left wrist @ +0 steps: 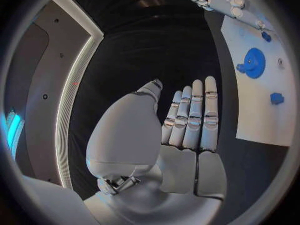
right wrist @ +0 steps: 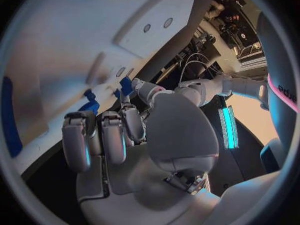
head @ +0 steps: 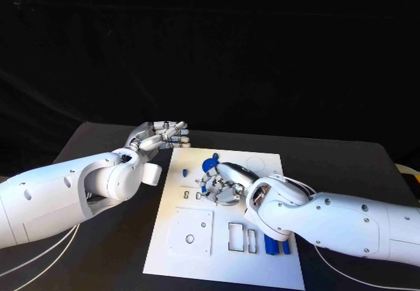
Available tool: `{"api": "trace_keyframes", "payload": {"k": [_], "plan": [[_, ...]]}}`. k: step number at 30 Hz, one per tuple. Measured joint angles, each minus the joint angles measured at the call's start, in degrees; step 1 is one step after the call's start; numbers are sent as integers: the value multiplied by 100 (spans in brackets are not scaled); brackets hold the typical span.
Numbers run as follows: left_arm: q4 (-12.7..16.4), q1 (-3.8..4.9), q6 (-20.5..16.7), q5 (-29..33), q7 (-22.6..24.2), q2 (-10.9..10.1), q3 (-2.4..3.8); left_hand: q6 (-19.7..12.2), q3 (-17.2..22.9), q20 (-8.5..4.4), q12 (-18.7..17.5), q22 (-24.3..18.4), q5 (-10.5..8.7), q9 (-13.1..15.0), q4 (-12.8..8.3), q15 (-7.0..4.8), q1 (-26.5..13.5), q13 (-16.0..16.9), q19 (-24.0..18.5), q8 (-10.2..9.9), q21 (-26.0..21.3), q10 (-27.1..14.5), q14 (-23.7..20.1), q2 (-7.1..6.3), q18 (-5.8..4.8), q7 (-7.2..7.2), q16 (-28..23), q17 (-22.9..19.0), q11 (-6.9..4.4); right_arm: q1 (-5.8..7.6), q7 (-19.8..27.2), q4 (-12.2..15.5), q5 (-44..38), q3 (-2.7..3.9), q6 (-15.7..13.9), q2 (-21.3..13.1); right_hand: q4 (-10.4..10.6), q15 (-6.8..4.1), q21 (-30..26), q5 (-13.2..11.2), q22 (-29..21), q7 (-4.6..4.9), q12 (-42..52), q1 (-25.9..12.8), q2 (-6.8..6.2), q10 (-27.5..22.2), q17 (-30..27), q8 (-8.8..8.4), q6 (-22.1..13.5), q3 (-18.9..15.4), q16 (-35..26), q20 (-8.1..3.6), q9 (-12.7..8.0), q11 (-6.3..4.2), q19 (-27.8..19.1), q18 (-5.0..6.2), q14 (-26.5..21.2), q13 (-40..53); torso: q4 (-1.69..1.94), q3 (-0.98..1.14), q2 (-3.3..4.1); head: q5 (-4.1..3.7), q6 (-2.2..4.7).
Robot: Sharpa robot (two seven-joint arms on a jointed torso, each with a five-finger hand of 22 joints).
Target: Assemble the parts on the task board
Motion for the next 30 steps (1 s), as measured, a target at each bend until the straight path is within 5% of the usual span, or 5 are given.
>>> {"api": "trace_keyframes", "payload": {"k": [8, 30], "plan": [[1, 0, 16, 0, -11, 1, 0, 0, 0, 0, 0, 1, 0, 0, 0, 0, 0, 0, 0, 0, 0, 0, 0, 0, 0, 0, 0, -1, 0, -160, -234, -5, -448, -4, 56, 82, 0, 0, 0, 38, -1, -10, 0, -45, -45, 0, -1, 87, -10, 0, 0, 0, 3, 0, 0, 0, -1, -1, -2, 5, 2, 26, -36], [0, 0, 36, -1, -37, -19, 0, 0, 0, 0, 0, 1, 0, 0, 0, 20, 0, 0, 0, 0, 0, 0, -20, 0, 0, 0, 0, 4, 0, -215, -415, -60, -1066, 13, -72, 116, -17, 0, 0, 72, -2, -31, 0, -88, -93, 0, -2, 134, -31, 16, 0, 1, 96, 0, 0, 2, -1, -1, 2, 0, 3, 14, -69]]}}
